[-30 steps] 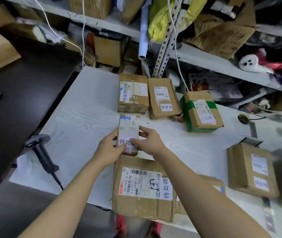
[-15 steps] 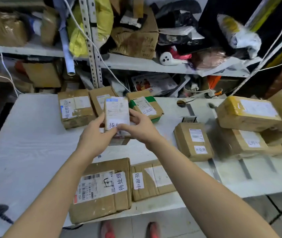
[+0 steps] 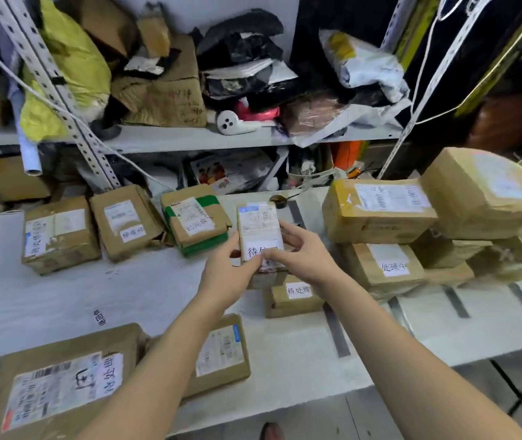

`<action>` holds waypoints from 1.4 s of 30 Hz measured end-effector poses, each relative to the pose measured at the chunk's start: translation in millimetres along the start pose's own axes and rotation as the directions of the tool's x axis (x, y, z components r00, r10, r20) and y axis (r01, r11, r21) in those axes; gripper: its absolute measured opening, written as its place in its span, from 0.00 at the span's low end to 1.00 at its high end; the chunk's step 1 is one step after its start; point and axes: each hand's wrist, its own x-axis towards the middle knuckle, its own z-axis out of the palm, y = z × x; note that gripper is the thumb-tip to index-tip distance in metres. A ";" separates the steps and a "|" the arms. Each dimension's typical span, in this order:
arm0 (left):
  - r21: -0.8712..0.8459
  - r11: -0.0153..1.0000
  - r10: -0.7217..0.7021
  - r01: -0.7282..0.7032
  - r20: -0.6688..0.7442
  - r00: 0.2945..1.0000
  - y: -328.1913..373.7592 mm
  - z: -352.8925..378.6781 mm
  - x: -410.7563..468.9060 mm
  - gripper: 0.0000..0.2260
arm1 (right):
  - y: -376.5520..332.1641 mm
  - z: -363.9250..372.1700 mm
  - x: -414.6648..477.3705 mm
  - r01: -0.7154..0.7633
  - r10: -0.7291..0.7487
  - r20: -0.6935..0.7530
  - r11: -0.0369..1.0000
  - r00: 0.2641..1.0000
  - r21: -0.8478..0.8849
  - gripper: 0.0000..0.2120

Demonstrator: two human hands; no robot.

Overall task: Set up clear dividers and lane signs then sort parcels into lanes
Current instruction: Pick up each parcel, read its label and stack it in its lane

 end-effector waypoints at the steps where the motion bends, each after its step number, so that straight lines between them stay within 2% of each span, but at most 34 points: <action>1: 0.005 1.000 -0.007 0.007 -0.004 1.000 0.3 13.1 3.7 0.21 | 7.6 -10.6 2.0 0.001 -0.001 -0.002 1.000 1.000 0.000 0.33; 7: 0.079 0.994 -0.072 0.074 -0.022 0.997 -1.9 64.1 22.2 0.27 | 43.2 -49.7 8.2 -0.044 0.044 -0.006 0.997 0.999 0.056 0.35; 12: 0.062 0.989 -0.135 0.133 0.031 0.990 -13.0 75.4 27.6 0.27 | 63.6 -55.9 11.2 -0.077 0.078 0.041 0.996 0.996 -0.035 0.32; 19: 0.093 0.985 -0.152 0.144 0.089 0.984 -14.9 75.4 23.5 0.30 | 75.2 -55.7 1.7 -0.113 0.109 -0.066 0.992 0.992 -0.060 0.32; 24: 0.176 0.975 -0.145 0.138 0.025 0.989 -7.0 62.6 20.4 0.28 | 55.4 -49.3 -2.0 -0.070 -0.015 -0.226 0.929 0.974 -0.364 0.30; 27: 0.210 0.965 -0.158 0.159 -0.020 0.987 -1.9 44.6 19.9 0.27 | 39.7 -41.8 0.2 -0.038 -0.091 -0.254 0.885 0.963 -0.463 0.29; 30: 0.288 0.949 -0.112 0.131 -0.081 0.990 6.8 17.9 15.9 0.28 | 19.0 -31.1 7.5 0.023 -0.134 -0.194 0.872 0.972 -0.489 0.27; 32: 0.399 0.911 -0.062 0.108 -0.127 0.990 10.5 -5.4 11.9 0.28 | 4.2 -21.3 15.1 0.060 -0.145 -0.121 0.849 0.982 -0.525 0.28; 36: 0.674 0.726 0.016 0.137 -0.216 0.976 13.6 -64.9 6.0 0.28 | -25.2 11.5 36.9 0.175 -0.173 0.065 0.754 0.983 -0.633 0.31; 42: 0.802 0.543 0.042 0.249 -0.322 0.946 -2.4 -184.5 3.9 0.28 | -65.1 99.9 82.2 0.341 -0.231 0.253 0.556 0.939 -0.758 0.32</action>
